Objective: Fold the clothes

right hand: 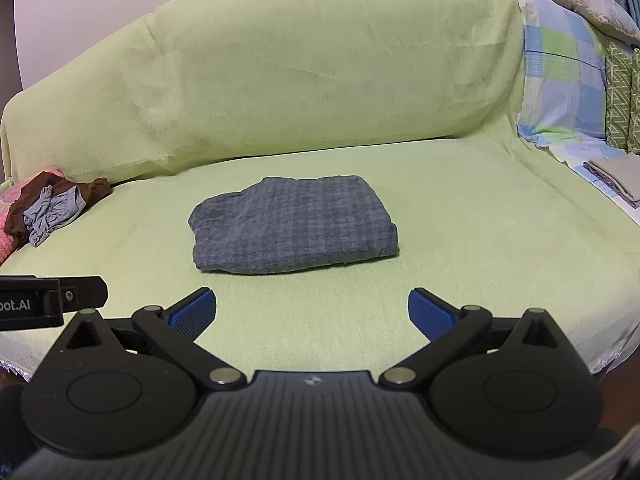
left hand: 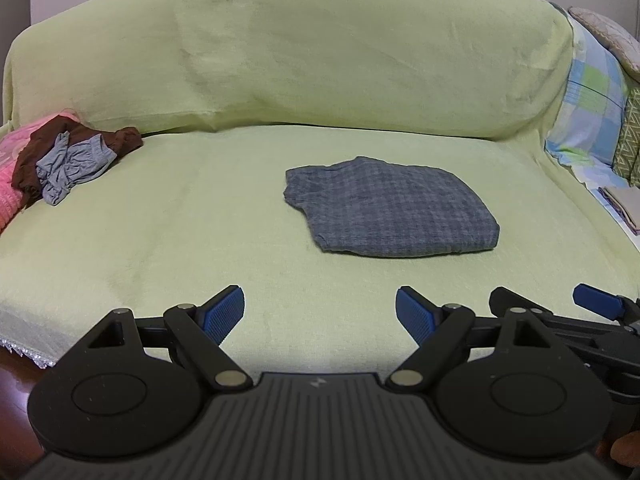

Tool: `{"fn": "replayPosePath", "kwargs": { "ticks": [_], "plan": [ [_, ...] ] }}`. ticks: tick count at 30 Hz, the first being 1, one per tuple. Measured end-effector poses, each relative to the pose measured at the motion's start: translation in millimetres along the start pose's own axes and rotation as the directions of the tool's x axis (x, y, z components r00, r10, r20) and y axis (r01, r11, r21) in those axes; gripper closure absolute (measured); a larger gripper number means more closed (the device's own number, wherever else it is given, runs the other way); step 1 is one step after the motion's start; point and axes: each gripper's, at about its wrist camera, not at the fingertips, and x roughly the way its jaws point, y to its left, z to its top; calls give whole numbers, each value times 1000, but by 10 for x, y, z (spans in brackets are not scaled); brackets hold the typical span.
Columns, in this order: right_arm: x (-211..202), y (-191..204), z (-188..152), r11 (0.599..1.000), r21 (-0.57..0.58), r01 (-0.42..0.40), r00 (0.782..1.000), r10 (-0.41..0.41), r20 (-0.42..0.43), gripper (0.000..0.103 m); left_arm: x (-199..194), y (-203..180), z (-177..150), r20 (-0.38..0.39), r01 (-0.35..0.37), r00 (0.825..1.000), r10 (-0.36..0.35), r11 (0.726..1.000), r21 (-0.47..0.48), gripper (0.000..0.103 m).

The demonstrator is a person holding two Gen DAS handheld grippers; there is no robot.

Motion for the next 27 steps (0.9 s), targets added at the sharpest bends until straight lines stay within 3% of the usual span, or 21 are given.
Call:
{"fn": "replayPosePath", "kwargs": {
  "ticks": [19,27],
  "plan": [
    [84,-111,-29,1000,11,29,999,-28,-17,2,172,-146,27,-2,-10,1000,10,1000,21,18],
    [95,-124,-27,999,14,31,999,-31,-20,2,138,-88,40,51,-45,998,43,999,23,18]
  ]
}}
